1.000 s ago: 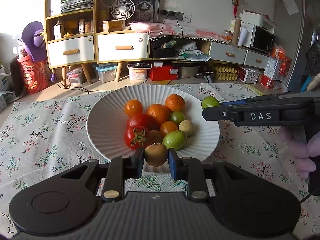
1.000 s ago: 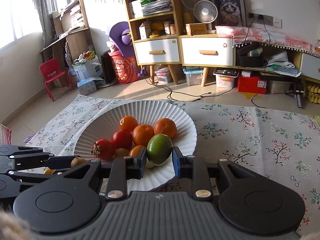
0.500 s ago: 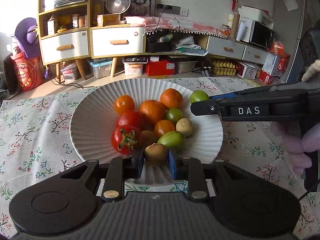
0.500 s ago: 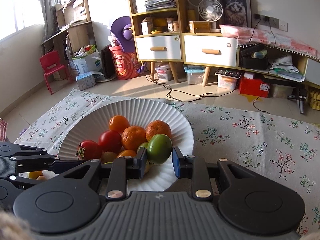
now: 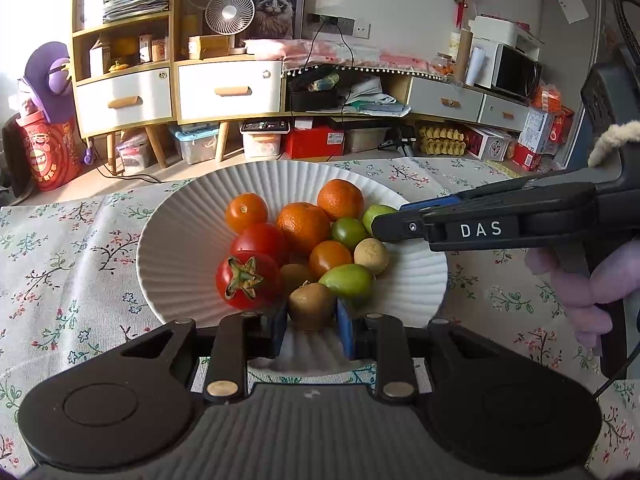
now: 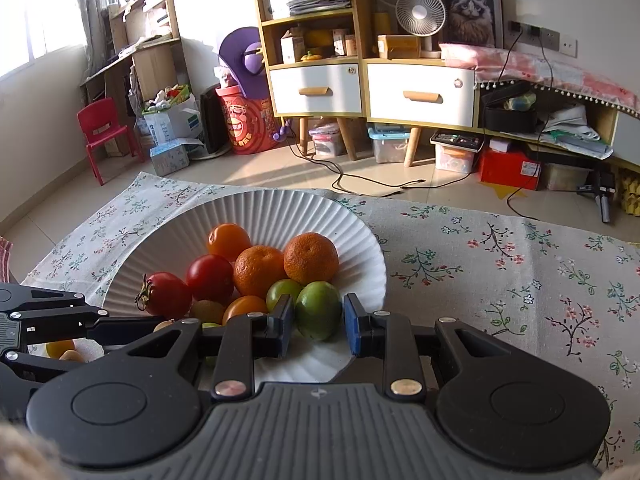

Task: Organize fruits
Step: 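Release the kiwi from the left tool into the bowl while the right tool releases the green tomato, then move both open tools back toward the remaining yellow tomato and kiwi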

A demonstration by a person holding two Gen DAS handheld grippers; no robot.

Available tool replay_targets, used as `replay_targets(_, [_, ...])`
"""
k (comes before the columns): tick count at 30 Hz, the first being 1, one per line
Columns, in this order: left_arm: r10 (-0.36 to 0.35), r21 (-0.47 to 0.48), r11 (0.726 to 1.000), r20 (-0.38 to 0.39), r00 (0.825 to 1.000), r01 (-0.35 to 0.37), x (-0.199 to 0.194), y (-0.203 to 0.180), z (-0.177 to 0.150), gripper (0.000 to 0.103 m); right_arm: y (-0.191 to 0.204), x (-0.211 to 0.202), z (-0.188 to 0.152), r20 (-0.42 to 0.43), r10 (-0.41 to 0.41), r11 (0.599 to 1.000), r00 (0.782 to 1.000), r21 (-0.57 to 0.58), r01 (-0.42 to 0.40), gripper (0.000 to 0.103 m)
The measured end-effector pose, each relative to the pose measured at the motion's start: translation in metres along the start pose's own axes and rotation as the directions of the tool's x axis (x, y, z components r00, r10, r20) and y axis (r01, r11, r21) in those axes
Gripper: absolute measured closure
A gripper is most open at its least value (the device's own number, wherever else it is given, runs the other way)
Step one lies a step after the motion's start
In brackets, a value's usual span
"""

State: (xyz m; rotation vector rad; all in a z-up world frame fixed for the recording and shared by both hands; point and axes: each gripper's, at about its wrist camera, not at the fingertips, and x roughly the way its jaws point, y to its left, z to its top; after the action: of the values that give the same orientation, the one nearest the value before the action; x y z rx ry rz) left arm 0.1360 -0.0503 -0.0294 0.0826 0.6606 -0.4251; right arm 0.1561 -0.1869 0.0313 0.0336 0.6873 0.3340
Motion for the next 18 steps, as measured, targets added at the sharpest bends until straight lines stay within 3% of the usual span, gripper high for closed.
replay_targets(7, [-0.005, 0.007, 1.0, 0.002, 1.0, 0.005, -0.004, -0.002, 0.0, 0.074, 0.003, -0.004, 0.001, 0.01, 0.0, 1.0, 1.0, 0.003, 0.0, 0.076])
replay_targets(18, [0.001, 0.029, 1.0, 0.011, 1.0, -0.001, -0.022, -0.008, 0.005, 0.05, 0.014, -0.022, 0.004, 0.024, -0.016, 1.0, 1.0, -0.007, 0.016, 0.057])
